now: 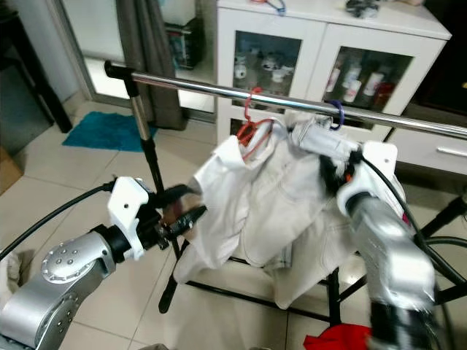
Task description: Hang hanger
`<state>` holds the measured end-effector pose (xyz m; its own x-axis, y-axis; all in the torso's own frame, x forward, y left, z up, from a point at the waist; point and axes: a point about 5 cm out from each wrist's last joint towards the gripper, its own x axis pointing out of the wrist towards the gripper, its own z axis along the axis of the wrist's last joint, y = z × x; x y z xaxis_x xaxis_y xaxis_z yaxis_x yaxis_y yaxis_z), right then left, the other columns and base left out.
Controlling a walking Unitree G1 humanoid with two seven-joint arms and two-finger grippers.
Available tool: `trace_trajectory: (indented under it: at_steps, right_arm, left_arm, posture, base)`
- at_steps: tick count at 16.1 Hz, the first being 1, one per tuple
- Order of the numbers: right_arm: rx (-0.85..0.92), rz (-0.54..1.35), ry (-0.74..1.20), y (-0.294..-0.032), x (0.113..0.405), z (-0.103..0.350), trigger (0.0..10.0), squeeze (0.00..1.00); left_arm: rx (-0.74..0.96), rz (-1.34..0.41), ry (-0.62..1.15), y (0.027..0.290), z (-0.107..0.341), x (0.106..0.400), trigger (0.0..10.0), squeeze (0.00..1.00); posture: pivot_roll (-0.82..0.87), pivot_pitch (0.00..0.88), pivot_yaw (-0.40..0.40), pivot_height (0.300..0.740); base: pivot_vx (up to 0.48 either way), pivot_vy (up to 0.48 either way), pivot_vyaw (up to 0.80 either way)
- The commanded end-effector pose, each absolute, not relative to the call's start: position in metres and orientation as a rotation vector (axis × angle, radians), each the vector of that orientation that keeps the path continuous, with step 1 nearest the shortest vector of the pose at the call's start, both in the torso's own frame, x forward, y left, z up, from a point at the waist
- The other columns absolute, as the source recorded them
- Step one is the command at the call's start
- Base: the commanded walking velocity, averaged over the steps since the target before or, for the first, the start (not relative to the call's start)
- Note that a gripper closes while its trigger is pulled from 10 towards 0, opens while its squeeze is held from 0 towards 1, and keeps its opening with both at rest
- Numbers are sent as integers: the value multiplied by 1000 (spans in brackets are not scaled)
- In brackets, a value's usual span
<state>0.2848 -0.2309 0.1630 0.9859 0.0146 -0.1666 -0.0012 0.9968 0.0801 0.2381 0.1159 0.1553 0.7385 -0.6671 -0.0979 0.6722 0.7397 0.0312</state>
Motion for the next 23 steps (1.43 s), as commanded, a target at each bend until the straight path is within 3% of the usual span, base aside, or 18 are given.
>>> trace_trajectory:
  at_steps: [1, 7, 8, 9, 14, 23]
  right_arm:
    - [79, 66, 174, -226, 277, 170, 10000, 1000]
    - [72, 154, 128, -229, 235, 200, 10000, 1000]
    - [100, 183, 97, -223, 229, 205, 10000, 737]
    - [136, 190, 69, -212, 224, 205, 10000, 0]
    - [105, 122, 135, -181, 221, 174, 10000, 0]
    - [57, 85, 165, -175, 231, 159, 10000, 0]
  left_arm:
    - [65, -705, 83, 118, 155, 238, 10000, 0]
    - [41, -595, 51, 126, 158, 236, 10000, 0]
    - [42, -571, 47, 129, 158, 237, 10000, 0]
    - [35, -548, 44, 131, 159, 238, 10000, 0]
    - [22, -522, 49, 129, 156, 240, 10000, 0]
    - [16, -513, 49, 127, 154, 238, 10000, 0]
  posture:
    - [60, 51, -3, 740]
    - [61, 49, -8, 740]
    - [56, 48, -7, 740]
    - [50, 47, -5, 740]
    - [39, 38, -6, 740]
    - [50, 27, -26, 740]
  base:
    - [0, 0, 0]
    - [0, 0, 0]
    - [0, 0, 0]
    - [0, 0, 0]
    - [0, 0, 0]
    - [-58, 0, 0]
